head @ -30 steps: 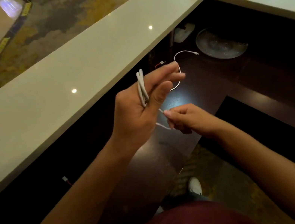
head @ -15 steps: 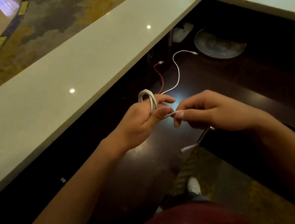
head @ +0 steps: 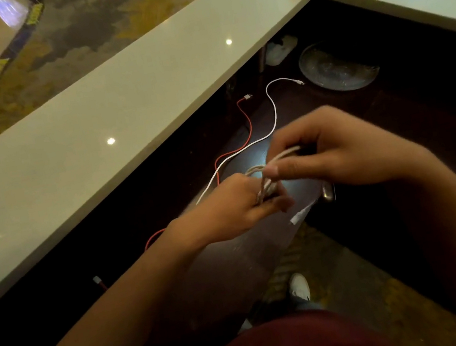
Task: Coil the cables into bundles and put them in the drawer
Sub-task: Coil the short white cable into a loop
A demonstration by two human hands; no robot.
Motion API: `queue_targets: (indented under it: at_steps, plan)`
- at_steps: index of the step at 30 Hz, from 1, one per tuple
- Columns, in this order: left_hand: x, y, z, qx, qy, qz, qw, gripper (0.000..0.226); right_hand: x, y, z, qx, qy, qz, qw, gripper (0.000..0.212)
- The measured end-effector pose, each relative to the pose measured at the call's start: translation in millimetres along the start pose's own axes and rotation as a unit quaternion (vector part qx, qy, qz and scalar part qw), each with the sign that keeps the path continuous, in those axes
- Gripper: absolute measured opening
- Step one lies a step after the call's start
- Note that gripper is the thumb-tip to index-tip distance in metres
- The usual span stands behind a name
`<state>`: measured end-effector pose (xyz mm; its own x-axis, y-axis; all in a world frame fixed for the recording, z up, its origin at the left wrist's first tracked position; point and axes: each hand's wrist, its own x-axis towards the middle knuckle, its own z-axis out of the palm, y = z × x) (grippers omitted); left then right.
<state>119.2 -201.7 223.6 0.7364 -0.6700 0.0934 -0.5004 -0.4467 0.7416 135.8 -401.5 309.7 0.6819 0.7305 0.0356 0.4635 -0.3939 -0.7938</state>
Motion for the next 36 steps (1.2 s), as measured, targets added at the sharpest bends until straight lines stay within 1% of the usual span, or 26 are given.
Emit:
queue_targets:
  at_steps: [2,6,9,12,14,16,18,20,22,25,26,29,31,34,36]
  plan:
    - [0.2,11.5,-2.2,-0.036,-0.018,0.006,0.999,0.013,3.5,6.0,-10.3,0.051,0.037,-0.011,0.998,0.002]
    - [-3.1,30.5,-10.3,-0.117,-0.03,-0.001,0.993,0.013,9.4,21.4,-19.8,0.144,0.085,-0.014,0.986,0.008]
    - [-8.6,46.9,-15.2,-0.166,-0.056,-0.026,0.984,0.015,16.5,39.7,-13.2,0.22,0.076,0.003,0.972,0.018]
    - [-13.5,59.8,-19.8,-0.207,-0.064,-0.006,0.976,0.01,23.1,57.4,2.8,0.306,0.074,0.03,0.949,0.036]
    - [-14.1,64.7,-23.9,-0.235,-0.038,0.016,0.971,0.005,24.9,66.7,16.4,0.34,0.079,0.053,0.936,0.043]
    - [-13.5,63.7,-28.2,-0.244,0.007,0.036,0.969,0.007,25.2,74.1,29.8,0.355,0.081,0.076,0.928,0.041]
    - [-12.9,60.5,-31.9,-0.231,0.048,0.053,0.97,0.011,26.7,80.4,40.9,0.356,0.085,0.1,0.925,0.033]
    - [-12.8,57.9,-34.3,-0.233,0.075,0.065,0.967,0.019,29.0,88.4,50.7,0.365,0.086,0.14,0.916,0.036]
    - [-12.0,55.7,-35.8,-0.273,0.092,0.057,0.956,0.023,29.0,91.0,58.6,0.375,0.084,0.157,0.91,0.045]
    - [-8.0,52.1,-41.1,-0.357,0.11,0.041,0.927,0.025,25.5,84.4,67.9,0.388,0.085,0.152,0.905,0.051]
    - [-6.1,49.9,-42.4,-0.357,0.114,0.047,0.926,0.027,24.0,84.3,71.1,0.387,0.075,0.154,0.906,0.052]
    - [-1.5,41.6,-42.5,-0.295,0.136,0.05,0.944,0.039,18.4,81.0,78.8,0.378,0.044,0.155,0.912,0.038]
    - [-0.3,34.1,-40.5,-0.247,0.135,0.033,0.959,0.045,16.6,73.8,79.3,0.349,0.02,0.161,0.923,0.039]
    - [0.6,22.9,-38.9,-0.19,0.13,0.013,0.973,0.029,12.8,60.3,73.3,0.297,0.003,0.164,0.941,0.039]
    - [0.8,18.0,-39.6,-0.175,0.136,0.015,0.975,0.025,10.8,52.0,66.3,0.257,-0.01,0.153,0.954,0.034]
